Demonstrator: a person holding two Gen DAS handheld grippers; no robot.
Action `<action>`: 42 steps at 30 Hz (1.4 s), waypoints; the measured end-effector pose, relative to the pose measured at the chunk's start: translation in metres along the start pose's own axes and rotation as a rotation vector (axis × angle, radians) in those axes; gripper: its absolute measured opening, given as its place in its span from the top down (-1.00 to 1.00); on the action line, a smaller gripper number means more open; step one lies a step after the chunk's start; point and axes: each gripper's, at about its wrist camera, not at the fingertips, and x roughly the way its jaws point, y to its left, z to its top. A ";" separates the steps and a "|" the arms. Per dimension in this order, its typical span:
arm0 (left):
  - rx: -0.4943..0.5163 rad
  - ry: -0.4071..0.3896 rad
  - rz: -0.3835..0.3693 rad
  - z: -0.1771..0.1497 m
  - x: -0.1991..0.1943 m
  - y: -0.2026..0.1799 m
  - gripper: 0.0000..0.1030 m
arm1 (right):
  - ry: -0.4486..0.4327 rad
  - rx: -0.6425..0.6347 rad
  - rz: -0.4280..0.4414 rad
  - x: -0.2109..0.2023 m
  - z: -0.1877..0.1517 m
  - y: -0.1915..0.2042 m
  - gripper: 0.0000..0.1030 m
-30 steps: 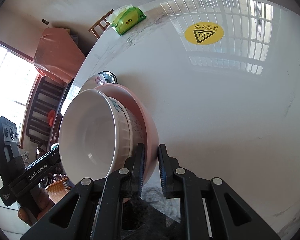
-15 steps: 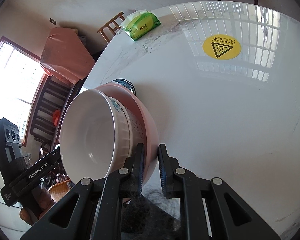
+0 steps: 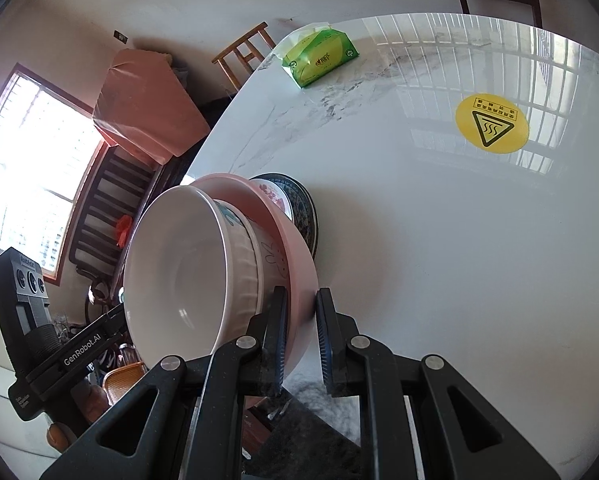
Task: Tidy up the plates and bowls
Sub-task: 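Carry the nested bowls over the plate stack and lower them onto it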
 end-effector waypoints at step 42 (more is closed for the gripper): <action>-0.109 0.019 0.061 0.046 0.039 0.071 0.89 | 0.090 -0.016 0.031 0.068 0.035 0.046 0.70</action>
